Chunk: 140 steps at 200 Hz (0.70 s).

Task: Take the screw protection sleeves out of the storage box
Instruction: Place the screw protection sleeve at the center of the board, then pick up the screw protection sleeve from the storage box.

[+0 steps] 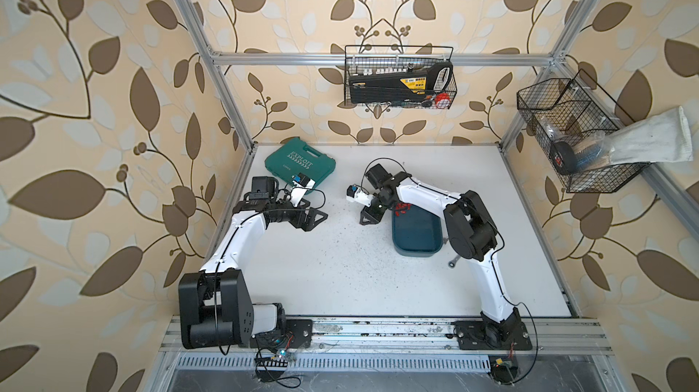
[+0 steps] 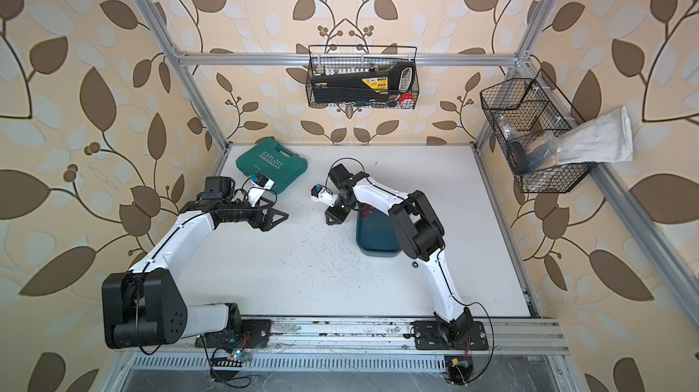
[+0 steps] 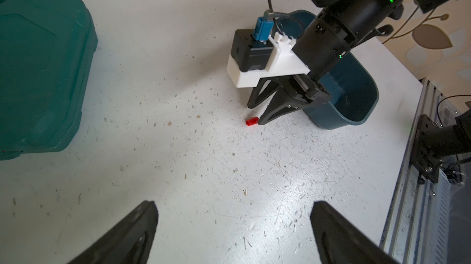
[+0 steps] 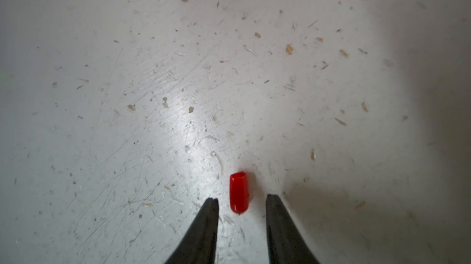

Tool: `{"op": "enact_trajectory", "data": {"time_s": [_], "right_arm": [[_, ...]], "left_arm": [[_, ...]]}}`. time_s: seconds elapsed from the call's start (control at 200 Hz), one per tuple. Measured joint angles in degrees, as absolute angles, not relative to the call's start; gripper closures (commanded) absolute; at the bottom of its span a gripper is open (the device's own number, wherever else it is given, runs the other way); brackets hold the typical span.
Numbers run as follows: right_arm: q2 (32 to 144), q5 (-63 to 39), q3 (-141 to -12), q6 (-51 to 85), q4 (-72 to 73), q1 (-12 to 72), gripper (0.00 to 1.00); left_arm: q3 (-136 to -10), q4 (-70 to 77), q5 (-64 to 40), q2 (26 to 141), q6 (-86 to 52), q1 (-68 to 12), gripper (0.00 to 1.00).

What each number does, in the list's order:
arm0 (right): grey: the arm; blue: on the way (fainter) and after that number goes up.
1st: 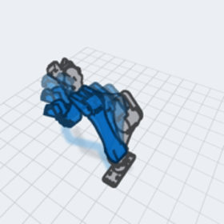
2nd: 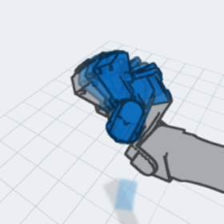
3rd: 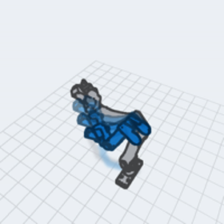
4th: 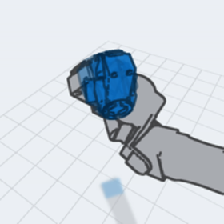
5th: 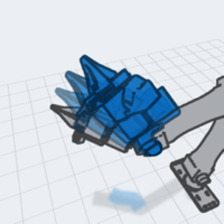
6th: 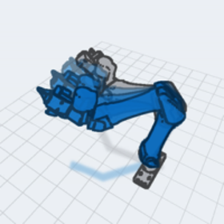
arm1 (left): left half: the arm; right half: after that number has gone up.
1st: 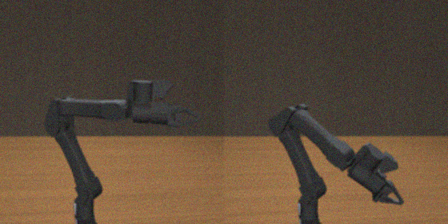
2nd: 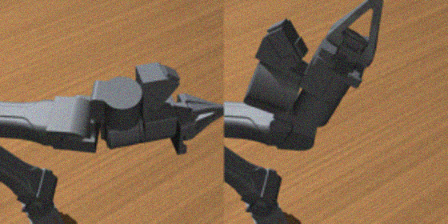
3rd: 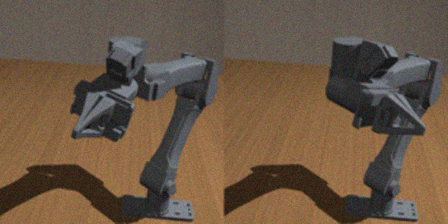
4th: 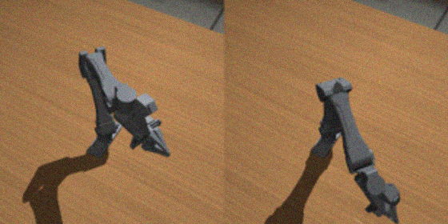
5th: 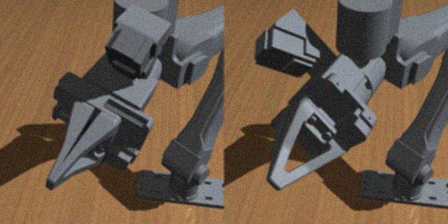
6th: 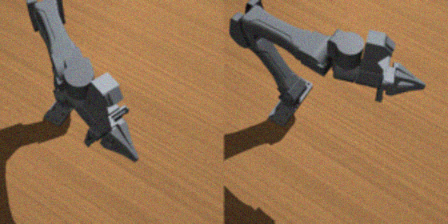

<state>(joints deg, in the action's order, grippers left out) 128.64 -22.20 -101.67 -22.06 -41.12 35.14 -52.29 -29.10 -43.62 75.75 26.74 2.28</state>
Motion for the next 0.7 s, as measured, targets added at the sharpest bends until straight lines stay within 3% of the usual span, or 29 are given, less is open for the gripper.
{"op": "enact_trajectory", "data": {"time_s": [0.13,0.45,0.7], "right_arm": [[123.76,-25.45,-99.66,-23.53,-42.39,33.3,0.57],[99.31,-28.05,-83.05,-28.69,-39.4,21.37,0.54],[98.48,-23.68,-71.68,-35.35,-34.39,18.11,0.55]], "left_arm": [[-52.29,-29.06,-44.14,75.77,26.55,2.24,0.01],[-52.9,-28.86,-45.41,77.38,26.68,-3.81,0.01],[-53.12,-28.73,-45.78,78.98,26.7,-5.32,0.01]]}}
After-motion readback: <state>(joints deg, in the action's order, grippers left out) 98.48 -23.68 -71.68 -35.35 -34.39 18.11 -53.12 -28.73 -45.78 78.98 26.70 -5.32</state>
